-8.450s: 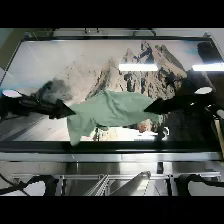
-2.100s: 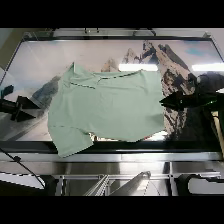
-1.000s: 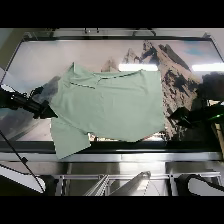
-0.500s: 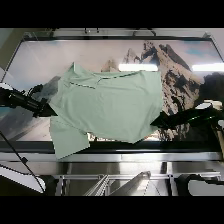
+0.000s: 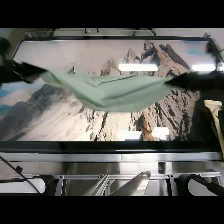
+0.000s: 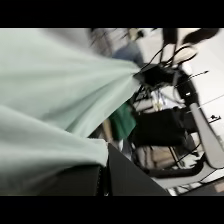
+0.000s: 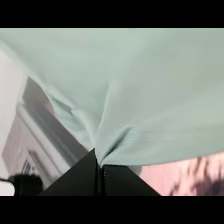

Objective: Fold the shirts.

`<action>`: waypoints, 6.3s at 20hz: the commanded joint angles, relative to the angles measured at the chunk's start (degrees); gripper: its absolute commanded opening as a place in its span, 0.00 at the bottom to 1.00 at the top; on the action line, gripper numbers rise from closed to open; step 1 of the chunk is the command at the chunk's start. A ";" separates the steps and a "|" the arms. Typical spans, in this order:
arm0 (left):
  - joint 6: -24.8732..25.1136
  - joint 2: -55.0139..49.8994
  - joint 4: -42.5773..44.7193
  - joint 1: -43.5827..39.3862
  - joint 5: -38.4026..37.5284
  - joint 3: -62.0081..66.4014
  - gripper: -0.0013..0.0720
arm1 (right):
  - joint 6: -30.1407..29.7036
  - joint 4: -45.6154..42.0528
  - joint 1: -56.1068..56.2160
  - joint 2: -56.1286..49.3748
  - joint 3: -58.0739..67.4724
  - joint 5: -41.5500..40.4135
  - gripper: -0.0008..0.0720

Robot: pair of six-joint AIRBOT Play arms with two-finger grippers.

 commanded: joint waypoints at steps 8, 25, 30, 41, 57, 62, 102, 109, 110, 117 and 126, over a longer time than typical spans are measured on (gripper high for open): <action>-8.04 28.30 -11.87 19.87 15.78 30.23 0.05 | -1.18 3.26 -13.46 22.27 20.79 -12.31 0.04; -6.95 -28.06 24.35 -7.23 22.16 14.99 0.05 | 4.52 -5.49 10.21 -35.82 9.81 -30.14 0.04; -12.09 -39.65 24.59 -8.39 19.39 34.16 0.05 | -2.54 1.11 7.06 -40.57 11.17 -30.18 0.04; -16.06 -35.19 23.34 -2.14 9.11 26.77 0.99 | -5.66 -0.57 0.28 -39.12 12.57 -16.26 0.64; -19.61 -13.70 49.13 13.20 0.87 -13.40 0.98 | 5.46 -30.42 -2.62 -28.63 -16.70 -4.57 0.79; -19.37 -11.93 50.25 11.26 7.91 -23.56 0.98 | -0.02 -20.98 1.40 -29.00 -16.68 -8.70 0.12; -6.49 8.22 18.32 -5.42 13.29 18.84 0.05 | -3.56 -7.15 5.14 0.81 9.94 -23.54 0.04; -9.62 -36.72 20.22 -11.56 15.67 35.93 0.05 | -11.28 0.79 8.17 -32.89 10.03 -33.92 0.04; -11.76 -41.22 20.22 -11.52 16.04 39.65 0.05 | -13.31 3.91 8.04 -35.58 10.16 -35.54 0.04; -3.96 -44.06 9.77 -7.80 24.20 34.16 0.05 | -18.05 8.76 5.57 -42.71 16.00 -35.89 0.04; -15.78 -43.67 25.73 -5.86 7.23 31.08 0.05 | -10.38 -8.72 0.24 -42.69 16.90 -14.60 0.04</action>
